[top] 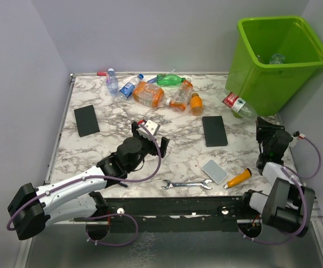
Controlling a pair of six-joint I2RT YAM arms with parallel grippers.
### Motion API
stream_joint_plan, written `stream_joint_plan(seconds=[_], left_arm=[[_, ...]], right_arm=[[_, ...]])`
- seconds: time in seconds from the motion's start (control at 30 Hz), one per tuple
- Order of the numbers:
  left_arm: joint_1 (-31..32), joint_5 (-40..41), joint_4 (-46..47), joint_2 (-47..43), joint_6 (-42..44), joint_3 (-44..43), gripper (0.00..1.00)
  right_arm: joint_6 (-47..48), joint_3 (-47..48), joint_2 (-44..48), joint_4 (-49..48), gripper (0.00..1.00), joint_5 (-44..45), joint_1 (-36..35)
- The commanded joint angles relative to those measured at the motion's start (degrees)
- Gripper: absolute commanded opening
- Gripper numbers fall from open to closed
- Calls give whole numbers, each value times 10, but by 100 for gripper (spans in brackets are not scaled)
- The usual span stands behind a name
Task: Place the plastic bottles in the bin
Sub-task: Pick up the plastic bottle at the center of the board.
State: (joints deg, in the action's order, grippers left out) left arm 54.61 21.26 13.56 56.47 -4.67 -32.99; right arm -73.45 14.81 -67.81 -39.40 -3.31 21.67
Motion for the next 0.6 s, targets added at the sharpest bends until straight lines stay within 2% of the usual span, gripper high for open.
stream_joint_plan(seconds=[0.0, 0.07, 0.17, 0.3, 0.37, 0.43, 0.5, 0.57], left_arm=[[4, 46, 7, -34, 0, -13, 99], [4, 82, 19, -57, 6, -5, 99], [4, 124, 46, -97, 15, 12, 99], [4, 86, 58, -132, 52, 0, 99], [3, 10, 33, -132, 92, -28, 99], [4, -113, -20, -127, 134, -67, 99], [3, -288, -86, -117, 160, -105, 99], [3, -379, -126, -105, 158, -136, 99]], right_arm=[[124, 74, 84, 166, 0, -95, -19], [164, 93, 113, 202, 0, -151, -30], [291, 189, 146, 362, 0, -173, -91], [421, 302, 161, 540, 0, -177, -204], [453, 346, 156, 597, 0, -214, -223], [494, 401, 146, 660, 0, -231, -248], [542, 456, 134, 721, 0, -236, -276], [583, 505, 120, 769, 0, -240, -313]])
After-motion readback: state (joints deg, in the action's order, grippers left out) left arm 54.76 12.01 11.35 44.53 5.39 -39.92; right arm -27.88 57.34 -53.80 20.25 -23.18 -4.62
